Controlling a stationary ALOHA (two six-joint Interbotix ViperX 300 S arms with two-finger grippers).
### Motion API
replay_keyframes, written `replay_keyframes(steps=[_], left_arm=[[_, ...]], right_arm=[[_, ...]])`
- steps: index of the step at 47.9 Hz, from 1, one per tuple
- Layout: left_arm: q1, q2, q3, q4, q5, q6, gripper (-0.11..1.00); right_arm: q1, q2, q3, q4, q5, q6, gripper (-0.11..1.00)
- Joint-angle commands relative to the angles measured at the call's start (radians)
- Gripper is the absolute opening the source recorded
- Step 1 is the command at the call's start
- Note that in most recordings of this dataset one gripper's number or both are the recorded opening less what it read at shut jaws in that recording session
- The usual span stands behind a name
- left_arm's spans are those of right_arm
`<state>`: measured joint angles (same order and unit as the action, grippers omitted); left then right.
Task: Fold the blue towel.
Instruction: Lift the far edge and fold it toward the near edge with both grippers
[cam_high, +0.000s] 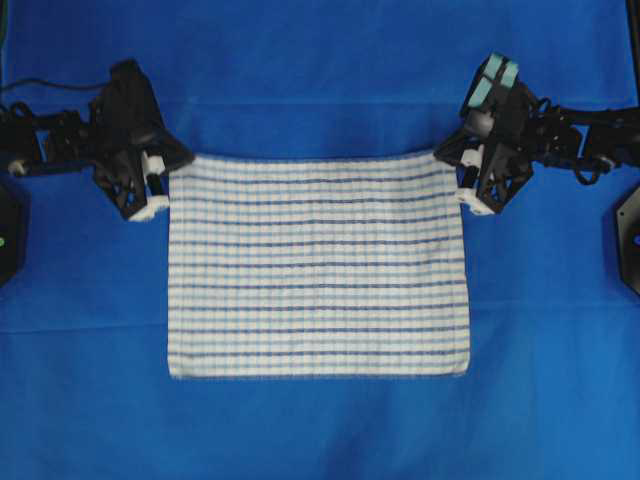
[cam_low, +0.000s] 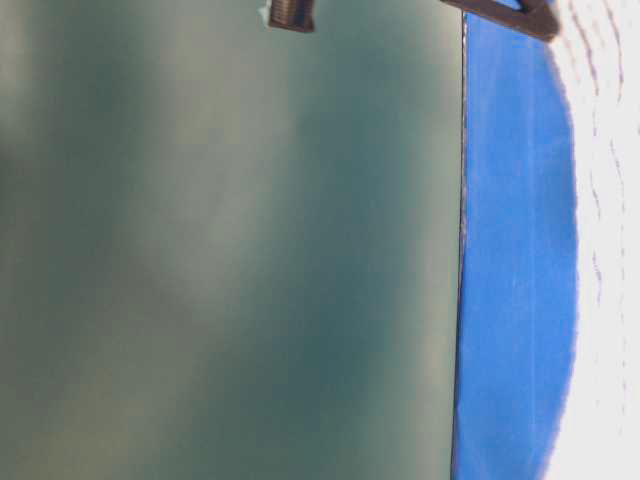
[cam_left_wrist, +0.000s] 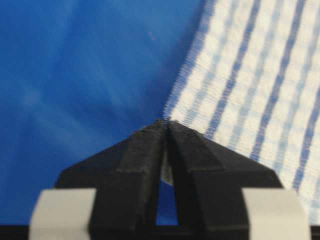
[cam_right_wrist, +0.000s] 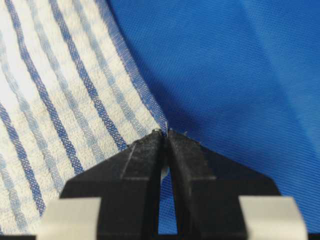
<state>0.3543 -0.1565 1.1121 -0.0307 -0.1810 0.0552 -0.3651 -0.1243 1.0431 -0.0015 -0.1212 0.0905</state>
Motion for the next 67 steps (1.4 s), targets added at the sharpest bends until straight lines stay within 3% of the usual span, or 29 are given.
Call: replay_keyframes(steps=[1, 17, 31, 41, 53, 67], left_arm=[[0.020, -0.043, -0.021, 0.002, 0.006, 0.020, 0.02], [0.028, -0.055, -0.018, 0.002, 0.014, 0.018, 0.02], [-0.064, -0.106, -0.012, 0.002, 0.094, -0.006, 0.02], [-0.167, -0.173, 0.003, 0.002, 0.146, -0.054, 0.02], [-0.348, -0.250, 0.023, 0.002, 0.164, -0.101, 0.02], [-0.551, -0.244, 0.028, 0.002, 0.164, -0.236, 0.02]], right_arm=[[-0.011, -0.044, -0.015, 0.000, 0.018, 0.002, 0.05], [-0.014, -0.075, -0.009, 0.000, 0.032, 0.006, 0.05], [0.058, -0.115, -0.005, 0.006, 0.055, 0.020, 0.05], [0.164, -0.167, -0.002, 0.006, 0.118, 0.078, 0.05], [0.339, -0.225, 0.006, 0.006, 0.155, 0.147, 0.05], [0.506, -0.230, 0.011, 0.006, 0.153, 0.235, 0.05]])
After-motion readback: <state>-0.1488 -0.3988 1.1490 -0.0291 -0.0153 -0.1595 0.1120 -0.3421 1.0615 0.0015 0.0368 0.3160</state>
